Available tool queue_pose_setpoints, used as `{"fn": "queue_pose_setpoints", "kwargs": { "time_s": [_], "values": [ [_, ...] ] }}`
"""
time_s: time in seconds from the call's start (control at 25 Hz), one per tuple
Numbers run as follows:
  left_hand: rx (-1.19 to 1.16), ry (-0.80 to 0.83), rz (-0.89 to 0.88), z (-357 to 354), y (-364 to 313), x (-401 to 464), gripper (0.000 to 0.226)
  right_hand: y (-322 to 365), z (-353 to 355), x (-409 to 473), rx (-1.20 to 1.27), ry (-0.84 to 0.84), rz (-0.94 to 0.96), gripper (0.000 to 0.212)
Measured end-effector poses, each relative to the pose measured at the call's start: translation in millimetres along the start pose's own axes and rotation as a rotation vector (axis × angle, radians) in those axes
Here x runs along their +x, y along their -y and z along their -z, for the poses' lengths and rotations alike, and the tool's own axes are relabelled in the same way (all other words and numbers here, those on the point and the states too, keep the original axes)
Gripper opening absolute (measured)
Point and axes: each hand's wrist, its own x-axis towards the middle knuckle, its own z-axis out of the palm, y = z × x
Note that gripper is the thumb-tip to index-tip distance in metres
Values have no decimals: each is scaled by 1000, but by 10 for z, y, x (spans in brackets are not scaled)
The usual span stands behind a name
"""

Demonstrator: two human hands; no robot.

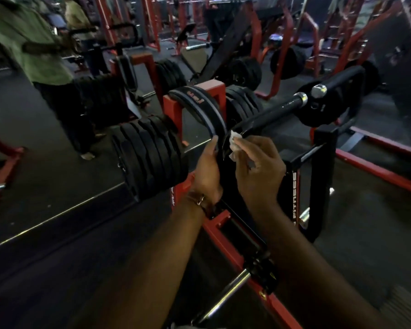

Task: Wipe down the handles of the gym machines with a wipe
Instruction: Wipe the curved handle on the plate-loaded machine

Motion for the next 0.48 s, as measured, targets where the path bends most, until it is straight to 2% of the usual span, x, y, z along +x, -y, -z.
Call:
{"fn": "queue_pose_setpoints", "kwargs": {
  "time_s": [0.12,0.2,0.28,0.36,0.4,0.48],
  "values": [
    [55,-108,-91,-76,-34,46,41,-50,-46,207,-325,133,391,13],
    [88,-154,-138,-132,14,39,43,-101,-25,468,-540,233,472,13],
    [99,-197,-136,-205,1,9,57,-195,103,764,-631,262,336,12],
    [133,-241,-121,-257,16,-8,67,-250,268,904,-558,208,22,10],
    [146,-263,-132,-251,32,5,66,-223,282,846,-484,213,-48,9],
    [127,-286,-188,-189,83,40,51,-36,131,506,-387,316,113,7]
  ]
}}
